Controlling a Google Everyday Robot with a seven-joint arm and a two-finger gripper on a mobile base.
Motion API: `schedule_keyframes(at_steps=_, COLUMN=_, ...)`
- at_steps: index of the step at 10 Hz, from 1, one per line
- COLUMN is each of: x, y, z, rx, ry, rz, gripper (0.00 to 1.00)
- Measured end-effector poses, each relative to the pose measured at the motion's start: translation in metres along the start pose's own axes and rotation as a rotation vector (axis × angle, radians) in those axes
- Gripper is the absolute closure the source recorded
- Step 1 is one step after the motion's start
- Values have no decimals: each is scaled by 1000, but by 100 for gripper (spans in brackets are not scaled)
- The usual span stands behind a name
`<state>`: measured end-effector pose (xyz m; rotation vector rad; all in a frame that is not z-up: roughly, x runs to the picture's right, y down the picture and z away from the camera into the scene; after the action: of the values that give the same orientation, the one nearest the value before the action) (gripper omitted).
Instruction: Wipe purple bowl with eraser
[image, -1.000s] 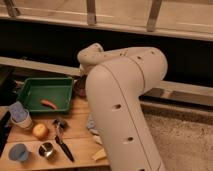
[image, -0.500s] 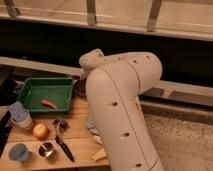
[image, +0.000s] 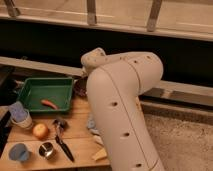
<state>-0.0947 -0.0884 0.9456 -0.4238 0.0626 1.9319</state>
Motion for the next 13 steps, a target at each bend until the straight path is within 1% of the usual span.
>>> schedule_keyframes(at_steps=1, x=2, y=3, z=-3, rx=-50, ry=10, rz=5, gripper=100)
schedule_keyframes(at_steps=2, x=7, y=9, z=-6, rx=-86, ry=17, rz=4, gripper=100)
schedule_keyframes(at_steps=4, x=16, y=15, z=-8, rx=-122, ry=40, rz=2, gripper=100)
schedule_keyframes(at_steps=7, x=21, y=12, z=-12, rx=-134, ry=52, rz=11, gripper=100)
schedule_keyframes(at_steps=8, x=21, y=11, z=-11, rx=-131, ry=53, rz=14, gripper=100)
schedule_keyframes(at_steps=10, x=11, y=4, z=-5, rx=-119, ry=52, rz=27, gripper=100)
schedule_keyframes(at_steps=12, x=1, y=10, z=2, rx=-128, ry=49, rz=19, gripper=100)
schedule_keyframes(at_steps=13, x=3, y=16, z=4, rx=-135, ry=54, rz=13, gripper=100)
